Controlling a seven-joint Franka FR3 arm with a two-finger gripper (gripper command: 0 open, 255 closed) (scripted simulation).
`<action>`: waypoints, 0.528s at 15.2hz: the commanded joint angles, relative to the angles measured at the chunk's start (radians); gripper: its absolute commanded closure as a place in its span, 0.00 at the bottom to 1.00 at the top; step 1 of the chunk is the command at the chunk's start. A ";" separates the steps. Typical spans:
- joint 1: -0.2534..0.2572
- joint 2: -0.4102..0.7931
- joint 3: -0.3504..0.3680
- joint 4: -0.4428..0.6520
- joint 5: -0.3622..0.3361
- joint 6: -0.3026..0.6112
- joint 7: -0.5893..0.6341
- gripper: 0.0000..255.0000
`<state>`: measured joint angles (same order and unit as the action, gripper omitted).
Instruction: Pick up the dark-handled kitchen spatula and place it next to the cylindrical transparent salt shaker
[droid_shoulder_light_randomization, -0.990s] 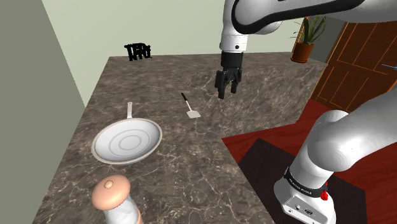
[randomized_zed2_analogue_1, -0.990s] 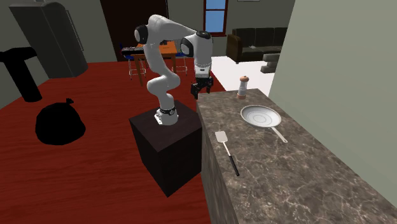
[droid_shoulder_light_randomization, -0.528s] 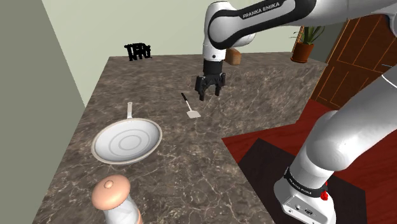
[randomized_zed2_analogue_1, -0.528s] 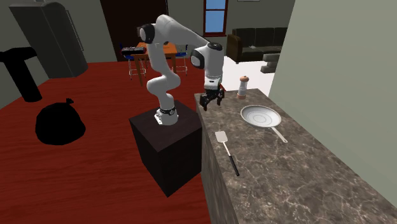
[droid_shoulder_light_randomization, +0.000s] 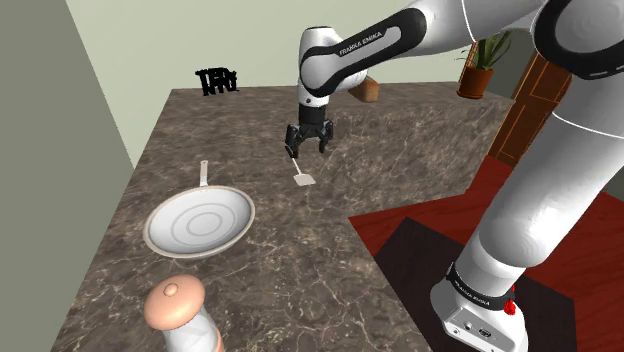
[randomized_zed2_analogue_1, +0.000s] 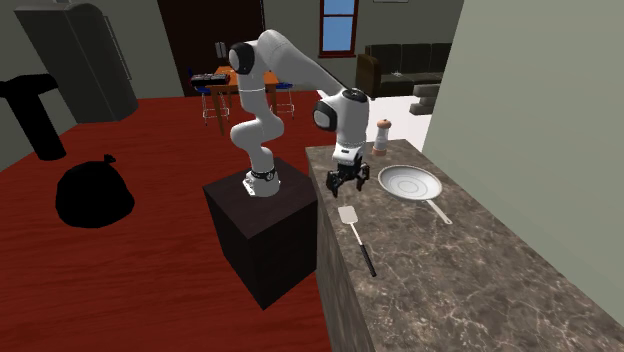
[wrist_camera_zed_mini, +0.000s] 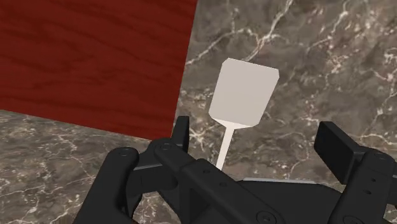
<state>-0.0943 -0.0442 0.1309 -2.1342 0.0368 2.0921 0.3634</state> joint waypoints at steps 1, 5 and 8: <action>-0.009 0.068 -0.005 0.047 -0.024 0.034 0.045 0.00; -0.015 0.202 -0.022 0.159 -0.072 0.079 0.136 0.00; -0.015 0.301 -0.042 0.253 -0.103 0.099 0.198 0.00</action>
<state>-0.1073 0.2252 0.0970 -1.9146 -0.0559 2.1876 0.5427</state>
